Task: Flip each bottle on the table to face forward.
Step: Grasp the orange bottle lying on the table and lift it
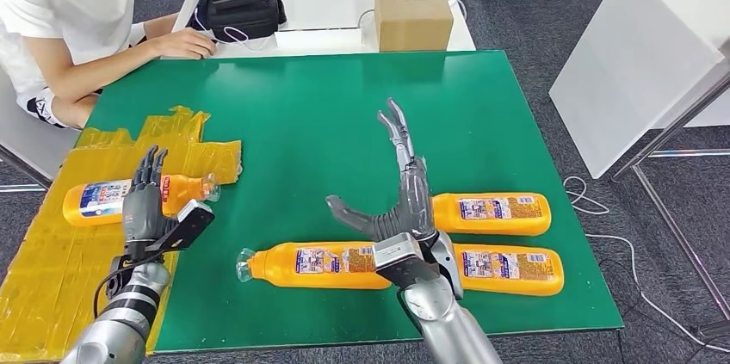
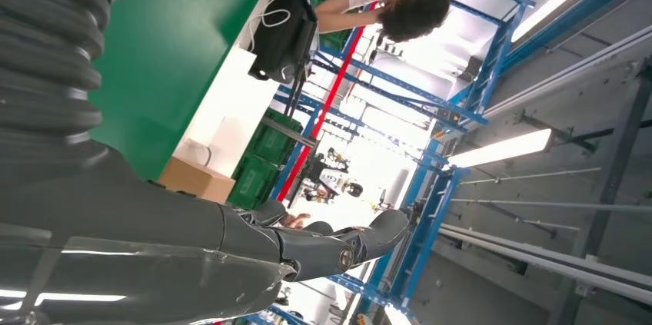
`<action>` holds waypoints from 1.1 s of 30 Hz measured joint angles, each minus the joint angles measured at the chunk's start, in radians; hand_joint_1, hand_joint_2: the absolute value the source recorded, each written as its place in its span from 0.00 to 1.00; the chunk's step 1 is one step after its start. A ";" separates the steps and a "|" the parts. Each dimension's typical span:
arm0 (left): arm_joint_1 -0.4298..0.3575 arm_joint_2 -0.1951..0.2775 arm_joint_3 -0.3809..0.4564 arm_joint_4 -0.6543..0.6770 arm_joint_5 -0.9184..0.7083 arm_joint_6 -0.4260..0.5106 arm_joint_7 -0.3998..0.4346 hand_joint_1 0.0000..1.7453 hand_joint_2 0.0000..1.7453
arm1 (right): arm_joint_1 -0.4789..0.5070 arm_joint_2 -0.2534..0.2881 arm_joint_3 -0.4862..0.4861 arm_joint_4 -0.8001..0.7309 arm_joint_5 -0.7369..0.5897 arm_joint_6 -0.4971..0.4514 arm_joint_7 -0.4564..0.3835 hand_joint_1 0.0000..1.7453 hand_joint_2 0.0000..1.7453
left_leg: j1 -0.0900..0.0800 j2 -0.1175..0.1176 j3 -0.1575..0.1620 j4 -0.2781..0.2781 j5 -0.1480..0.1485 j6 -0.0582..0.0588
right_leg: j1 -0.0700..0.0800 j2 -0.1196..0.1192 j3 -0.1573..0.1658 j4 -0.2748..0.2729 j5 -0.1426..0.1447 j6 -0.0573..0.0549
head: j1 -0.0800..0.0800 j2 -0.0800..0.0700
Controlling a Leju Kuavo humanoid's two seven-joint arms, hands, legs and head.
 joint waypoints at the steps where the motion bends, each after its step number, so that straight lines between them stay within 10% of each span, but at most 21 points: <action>1: -0.001 -0.005 -0.005 -0.007 0.011 -0.002 -0.001 0.00 1.00 | 0.001 0.000 0.000 0.000 0.001 -0.001 0.002 0.00 1.00 | 0.000 0.000 0.000 0.000 0.000 0.000 | 0.000 0.000 0.000 0.000 0.000 0.000 | 0.000 0.000; 20: 0.002 -0.022 -0.045 -0.039 0.065 0.000 -0.001 0.00 1.00 | 0.005 0.000 -0.002 0.000 0.006 -0.001 0.007 0.00 1.00 | 0.000 0.000 0.000 0.000 0.000 0.000 | 0.000 0.000 -0.001 0.000 0.000 0.000 | 0.000 0.000; 25: 0.093 -0.106 -0.226 -0.435 0.247 -0.126 0.040 0.00 1.00 | 0.019 0.006 0.000 0.000 0.155 0.020 0.066 0.00 1.00 | -0.001 0.000 -0.002 0.000 -0.001 0.000 | 0.000 0.000 -0.001 0.000 0.000 0.000 | 0.000 0.000; 33: 0.177 -0.202 -0.268 -0.644 0.386 -0.318 0.115 0.00 1.00 | 0.062 0.005 0.107 0.144 0.421 0.092 0.168 0.00 1.00 | 0.000 -0.001 -0.003 0.000 -0.001 0.000 | 0.000 -0.001 -0.002 0.000 -0.001 0.000 | 0.000 0.000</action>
